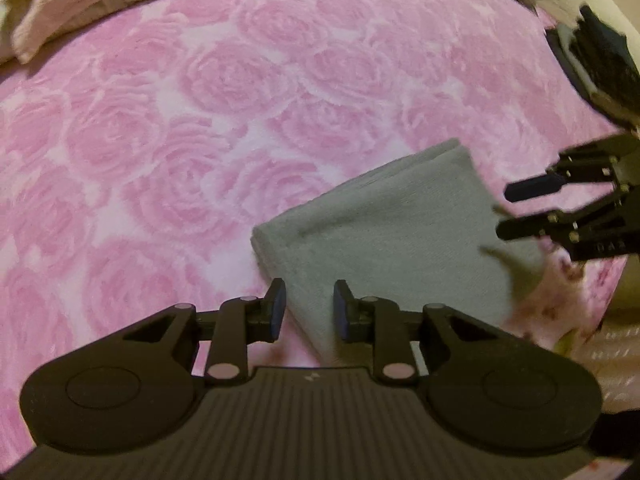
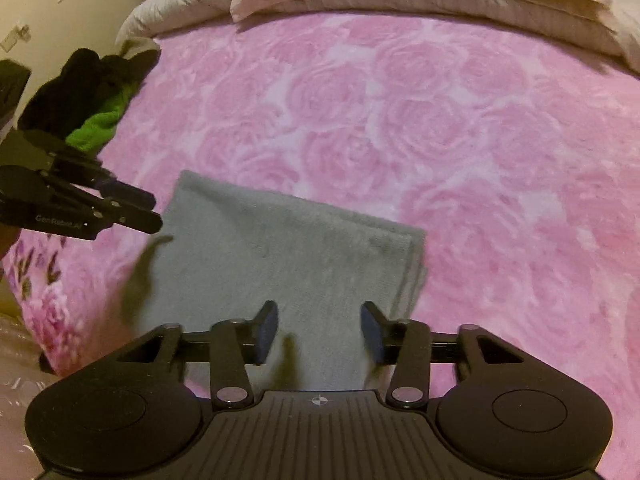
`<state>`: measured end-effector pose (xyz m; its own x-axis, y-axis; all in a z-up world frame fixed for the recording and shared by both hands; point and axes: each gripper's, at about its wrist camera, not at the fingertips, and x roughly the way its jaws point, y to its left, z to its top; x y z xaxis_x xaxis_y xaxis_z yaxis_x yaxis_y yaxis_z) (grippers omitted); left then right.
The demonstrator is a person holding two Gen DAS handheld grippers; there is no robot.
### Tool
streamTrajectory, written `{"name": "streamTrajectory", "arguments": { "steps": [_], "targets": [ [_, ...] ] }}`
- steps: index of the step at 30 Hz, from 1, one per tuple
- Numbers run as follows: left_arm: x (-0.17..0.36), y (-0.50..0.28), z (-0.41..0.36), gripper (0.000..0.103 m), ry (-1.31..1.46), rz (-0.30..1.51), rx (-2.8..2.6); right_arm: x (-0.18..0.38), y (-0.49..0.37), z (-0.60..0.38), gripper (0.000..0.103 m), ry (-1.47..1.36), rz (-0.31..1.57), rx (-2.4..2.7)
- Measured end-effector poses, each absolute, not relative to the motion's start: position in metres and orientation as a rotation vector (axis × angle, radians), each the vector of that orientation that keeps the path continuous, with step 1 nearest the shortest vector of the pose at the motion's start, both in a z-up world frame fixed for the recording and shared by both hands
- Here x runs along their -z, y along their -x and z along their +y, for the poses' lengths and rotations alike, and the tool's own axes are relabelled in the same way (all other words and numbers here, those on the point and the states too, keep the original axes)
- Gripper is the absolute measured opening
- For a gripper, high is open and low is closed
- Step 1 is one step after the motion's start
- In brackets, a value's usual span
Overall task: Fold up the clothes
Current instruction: 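Lay the folded garment down and open both grippers, then lower both open grippers onto the ends of the folded grey garment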
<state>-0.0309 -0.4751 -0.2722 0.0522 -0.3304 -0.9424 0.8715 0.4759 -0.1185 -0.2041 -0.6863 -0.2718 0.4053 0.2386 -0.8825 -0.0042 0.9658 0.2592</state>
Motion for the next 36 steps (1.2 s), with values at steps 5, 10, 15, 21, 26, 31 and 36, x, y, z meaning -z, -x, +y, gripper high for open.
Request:
{"name": "streamTrajectory", "arguments": {
  "steps": [5, 10, 15, 21, 26, 31, 36],
  "targets": [
    [0.230, 0.063, -0.459, 0.021, -0.486, 1.209, 0.898, 0.240, 0.225, -0.691, 0.054, -0.295, 1.221, -0.082],
    [0.202, 0.100, -0.442, 0.021, -0.417, 1.208, 0.830, 0.212, 0.241, -0.683, 0.055, -0.275, 1.245, -0.091],
    [0.187, 0.128, -0.432, 0.021, -0.377, 1.195, 0.802, 0.198, 0.256, -0.674, 0.055, -0.233, 1.249, -0.133],
    [0.181, 0.143, -0.423, 0.021, -0.364, 1.193, 0.817, 0.188, 0.271, -0.664, 0.055, -0.215, 1.255, -0.126],
    [0.185, 0.146, -0.419, 0.026, -0.419, 1.173, 0.857, 0.189, 0.279, -0.657, 0.055, -0.215, 1.259, -0.089],
    [0.189, 0.164, -0.415, 0.058, -0.654, 0.997, 0.935, 0.195, 0.291, -0.634, 0.062, 0.013, 1.184, -0.118],
    [0.212, 0.196, -0.416, 0.059, -0.999, 0.755, 1.063, 0.216, 0.309, -0.604, 0.072, 0.313, 1.104, -0.215]
  ]
}}
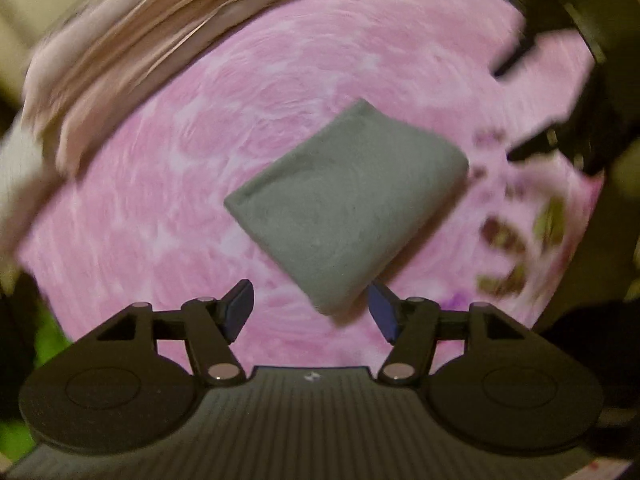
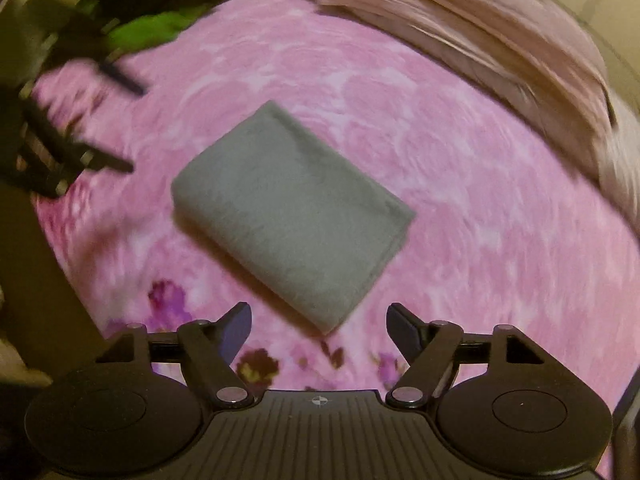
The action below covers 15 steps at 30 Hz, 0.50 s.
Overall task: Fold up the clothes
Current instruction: 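Lower both open grippers onto the ends of the folded grey garment, then grasp the folded grey garment with the left gripper while the right gripper grasps its other end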
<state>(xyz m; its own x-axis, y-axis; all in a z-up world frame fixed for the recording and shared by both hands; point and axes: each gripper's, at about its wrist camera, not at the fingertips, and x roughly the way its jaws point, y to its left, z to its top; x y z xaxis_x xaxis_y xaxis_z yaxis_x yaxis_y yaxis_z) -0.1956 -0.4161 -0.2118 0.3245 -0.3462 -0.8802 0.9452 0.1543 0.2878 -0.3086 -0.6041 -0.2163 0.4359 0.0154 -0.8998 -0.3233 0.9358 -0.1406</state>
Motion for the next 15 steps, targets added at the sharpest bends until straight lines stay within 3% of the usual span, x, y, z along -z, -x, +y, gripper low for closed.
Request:
{"name": "streamTrajectory", "arguments": {
  "steps": [5, 8, 15],
  "targets": [
    [0.246, 0.208, -0.413, 0.060, -1.153, 0.622, 1.153, 0.255, 0.321, -0.575, 0.072, 0.581, 1.006, -0.380],
    [0.272, 0.210, -0.415, 0.067, -1.180, 0.567, 1.191, 0.289, 0.319, -0.566, 0.071, 0.667, 0.962, -0.411],
    [0.326, 0.216, -0.419, 0.073, -1.256, 0.468, 1.253, 0.361, 0.311, -0.561, 0.071, 0.879, 0.867, -0.443]
  ]
}}
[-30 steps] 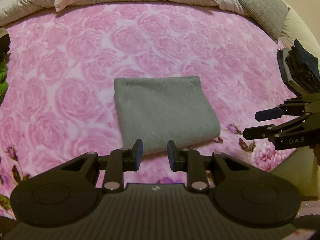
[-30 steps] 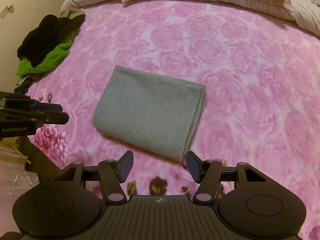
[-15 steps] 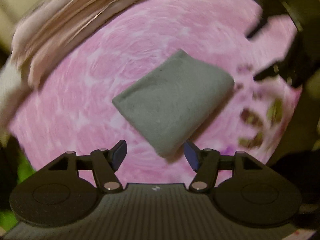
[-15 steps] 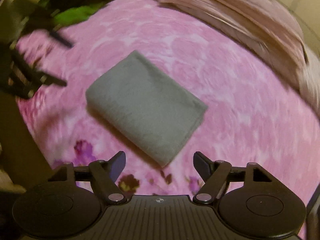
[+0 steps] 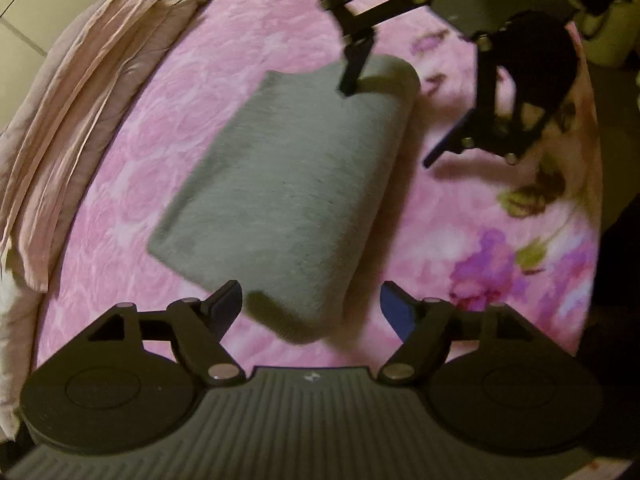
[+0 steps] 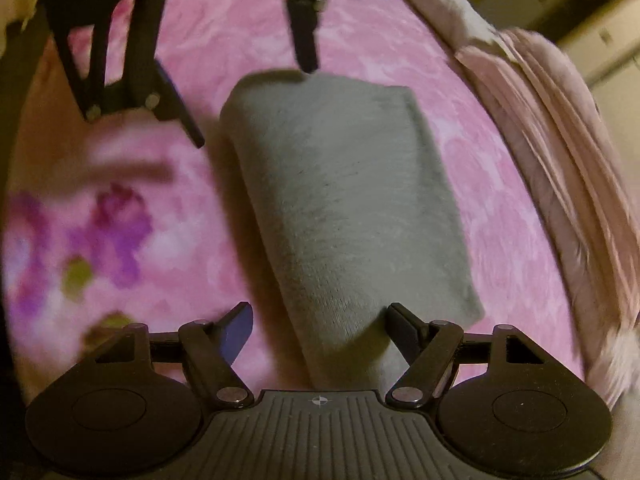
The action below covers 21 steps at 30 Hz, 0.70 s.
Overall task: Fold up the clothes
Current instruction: 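Grasp the folded grey garment with the left gripper while the right gripper grasps its other end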
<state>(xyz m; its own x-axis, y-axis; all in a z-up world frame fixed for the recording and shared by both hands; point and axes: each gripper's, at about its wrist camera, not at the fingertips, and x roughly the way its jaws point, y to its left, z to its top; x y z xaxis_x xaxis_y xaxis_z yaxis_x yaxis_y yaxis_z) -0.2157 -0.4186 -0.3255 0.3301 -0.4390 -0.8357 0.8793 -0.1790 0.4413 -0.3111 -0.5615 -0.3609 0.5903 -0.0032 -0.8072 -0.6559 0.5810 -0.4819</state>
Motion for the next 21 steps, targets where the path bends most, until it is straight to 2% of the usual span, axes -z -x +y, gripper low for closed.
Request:
{"name": "streamTrajectory", "arguments": {
  "steps": [3, 4, 5, 9, 13, 19, 20, 21],
  "targets": [
    [0.338, 0.217, -0.419, 0.083, -1.278, 0.416, 1.263, 0.374, 0.305, -0.571, 0.070, 0.898, 0.827, -0.479],
    [0.341, 0.217, -0.420, 0.084, -1.285, 0.407, 1.265, 0.372, 0.300, -0.576, 0.063, 0.873, 0.834, -0.486],
    [0.343, 0.218, -0.421, 0.084, -1.295, 0.390, 1.267, 0.369, 0.293, -0.580, 0.050, 0.851, 0.845, -0.476],
    [0.346, 0.218, -0.428, 0.084, -1.342, 0.344, 1.259, 0.345, 0.266, -0.594, 0.035, 0.733, 0.937, -0.506],
    [0.346, 0.215, -0.437, 0.085, -1.401, 0.288, 1.240, 0.316, 0.236, -0.612, 0.031, 0.540, 1.038, -0.503],
    [0.352, 0.203, -0.454, 0.084, -1.501, 0.205, 1.198, 0.295, 0.216, -0.618, 0.031, 0.465, 1.093, -0.522],
    [0.354, 0.202, -0.456, 0.084, -1.527, 0.195, 1.192, 0.294, 0.216, -0.616, 0.031, 0.462, 1.094, -0.522],
    [0.356, 0.201, -0.457, 0.077, -1.552, 0.188, 1.188, 0.293, 0.219, -0.614, 0.031, 0.466, 1.094, -0.524]
  ]
}}
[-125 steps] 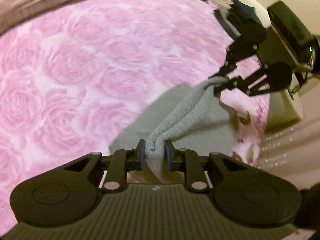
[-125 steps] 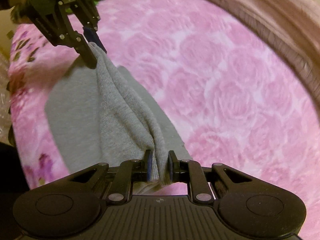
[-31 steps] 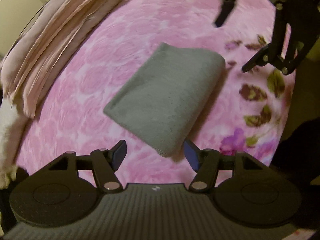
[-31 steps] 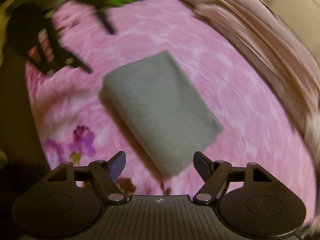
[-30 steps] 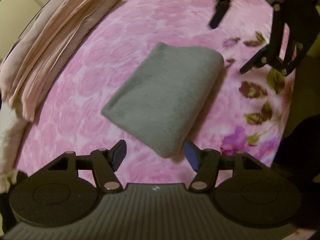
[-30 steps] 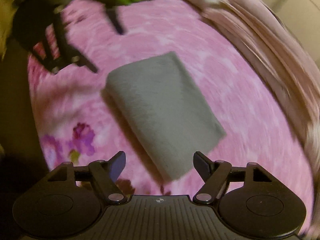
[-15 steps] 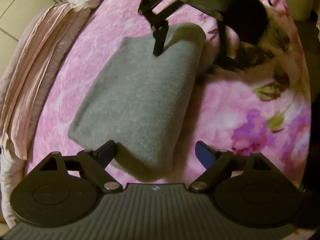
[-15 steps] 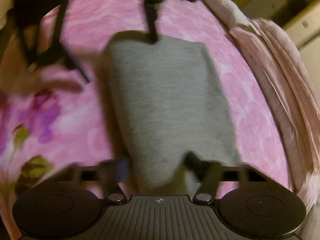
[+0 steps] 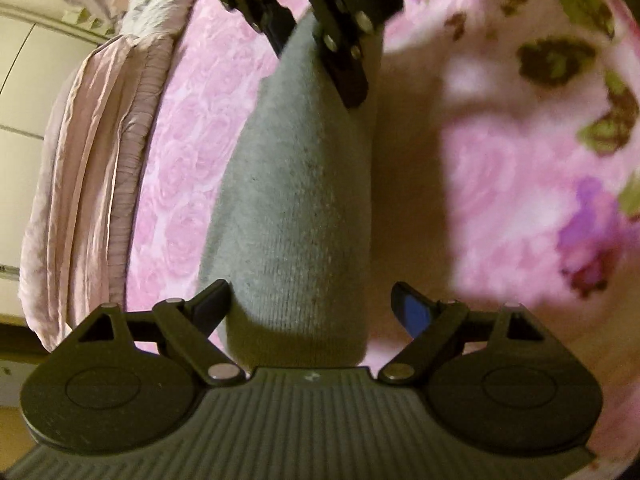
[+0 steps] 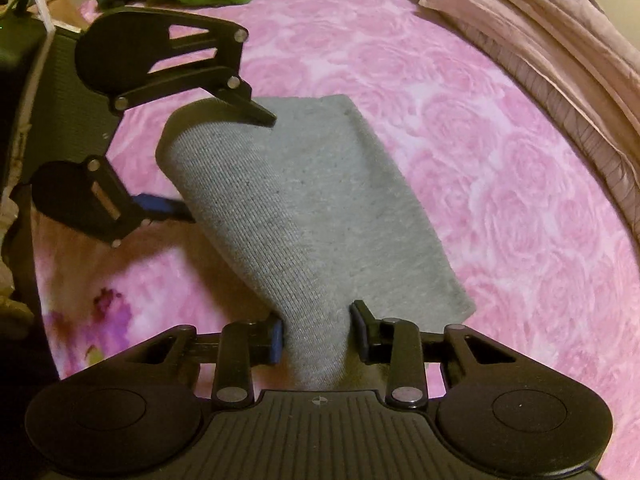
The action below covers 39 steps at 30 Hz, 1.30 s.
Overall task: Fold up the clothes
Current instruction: 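Grasp the folded grey garment with the left gripper while the right gripper grasps its other end, then carry the held grey garment with both grippers toward the stack of dark clothes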
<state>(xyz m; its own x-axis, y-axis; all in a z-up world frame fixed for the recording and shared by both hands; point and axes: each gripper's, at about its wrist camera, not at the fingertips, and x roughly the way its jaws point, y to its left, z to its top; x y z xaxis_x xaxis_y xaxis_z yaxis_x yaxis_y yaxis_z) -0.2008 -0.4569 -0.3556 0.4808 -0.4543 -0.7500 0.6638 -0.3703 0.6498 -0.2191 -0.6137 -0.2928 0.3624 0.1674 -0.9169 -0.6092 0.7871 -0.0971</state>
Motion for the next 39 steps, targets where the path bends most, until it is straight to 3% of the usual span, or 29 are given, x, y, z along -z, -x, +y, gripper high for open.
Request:
{"name": "streamTrajectory", "arguments": {
  "steps": [1, 5, 7, 8, 9, 20, 25, 29, 39],
  "targets": [
    [0.357, 0.199, -0.458, 0.063, -1.572, 0.183, 1.184, 0.293, 0.218, -0.613, 0.031, 0.470, 1.091, -0.524],
    [0.351, 0.187, -0.461, 0.052, -1.573, 0.241, 1.221, 0.290, 0.229, -0.613, 0.037, 0.494, 1.046, -0.501],
    [0.346, 0.181, -0.463, 0.049, -1.560, 0.275, 1.240, 0.289, 0.240, -0.613, 0.053, 0.508, 1.015, -0.452],
    [0.344, 0.178, -0.465, 0.049, -1.552, 0.292, 1.251, 0.288, 0.247, -0.613, 0.068, 0.526, 1.002, -0.408],
    [0.341, 0.175, -0.467, 0.048, -1.542, 0.310, 1.265, 0.288, 0.255, -0.613, 0.072, 0.545, 0.989, -0.377],
    [0.317, 0.146, -0.474, 0.047, -1.385, 0.462, 1.356, 0.333, 0.273, -0.584, 0.071, 0.973, 0.801, -0.436],
    [0.312, 0.136, -0.475, 0.047, -1.296, 0.540, 1.391, 0.349, 0.270, -0.604, 0.041, 1.042, 0.852, -0.456],
    [0.300, 0.137, -0.476, 0.046, -1.273, 0.559, 1.401, 0.322, 0.269, -0.612, 0.033, 0.968, 0.884, -0.447],
    [0.239, 0.157, -0.459, 0.045, -1.224, 0.645, 1.483, 0.238, 0.296, -0.601, 0.032, 0.830, 1.033, -0.536]
  ]
}}
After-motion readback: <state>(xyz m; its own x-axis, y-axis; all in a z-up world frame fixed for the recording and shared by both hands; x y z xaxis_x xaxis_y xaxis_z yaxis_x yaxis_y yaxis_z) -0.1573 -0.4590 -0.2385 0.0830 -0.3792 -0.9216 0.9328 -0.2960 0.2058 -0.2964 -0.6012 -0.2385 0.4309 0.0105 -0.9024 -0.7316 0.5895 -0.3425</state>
